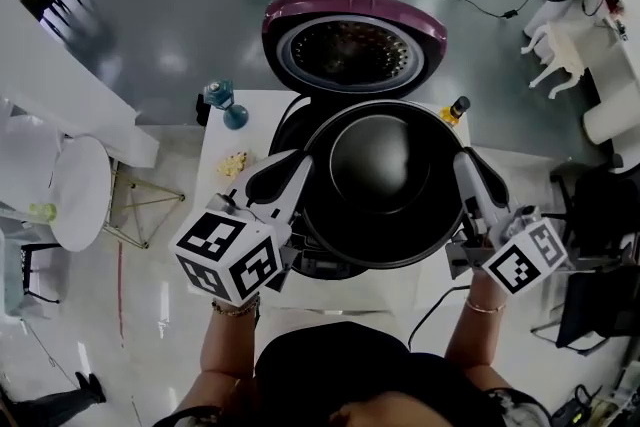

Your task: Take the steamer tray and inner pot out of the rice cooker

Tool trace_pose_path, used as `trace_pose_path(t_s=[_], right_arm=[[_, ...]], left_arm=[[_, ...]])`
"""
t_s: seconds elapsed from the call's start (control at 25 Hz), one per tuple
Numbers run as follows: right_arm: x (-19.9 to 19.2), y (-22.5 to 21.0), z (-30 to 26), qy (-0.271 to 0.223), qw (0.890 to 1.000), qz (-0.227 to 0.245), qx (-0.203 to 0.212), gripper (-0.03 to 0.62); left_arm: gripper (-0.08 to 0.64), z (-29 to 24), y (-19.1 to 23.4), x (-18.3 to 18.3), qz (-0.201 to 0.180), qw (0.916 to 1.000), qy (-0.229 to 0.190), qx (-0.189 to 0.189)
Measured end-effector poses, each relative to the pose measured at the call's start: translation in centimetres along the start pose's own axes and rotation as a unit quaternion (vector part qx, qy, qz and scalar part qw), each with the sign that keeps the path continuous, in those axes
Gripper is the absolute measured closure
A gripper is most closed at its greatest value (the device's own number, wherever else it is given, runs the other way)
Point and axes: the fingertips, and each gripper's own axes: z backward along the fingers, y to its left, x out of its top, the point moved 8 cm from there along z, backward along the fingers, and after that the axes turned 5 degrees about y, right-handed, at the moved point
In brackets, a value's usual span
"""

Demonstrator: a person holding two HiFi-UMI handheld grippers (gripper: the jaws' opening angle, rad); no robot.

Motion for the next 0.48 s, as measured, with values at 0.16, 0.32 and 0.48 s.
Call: trace_pose_path(t_s=[0.16, 0.32, 0.48], right_arm=[[0.6, -2.4, 4.6, -0.009, 1.0, -0.011, -0.009, 0.568], [1.2, -5.3, 9.4, -0.015, 0.999, -0.02, -0.023, 0.568], [1.3, -8.7, 13.7, -0.013, 0.999, -0.031, -0.031, 0.568]], left_arm=[[0.537, -1.8, -4.4, -0.6, -0.001, 0.9998, 0.001, -0.019], [0.537, -4.4, -9.3, -1.3, -0.012, 0.9994, 0.01, -0.029], [0.538, -7.1, -13.7, -2.8, -0.006, 0.9989, 0.021, -0.042]])
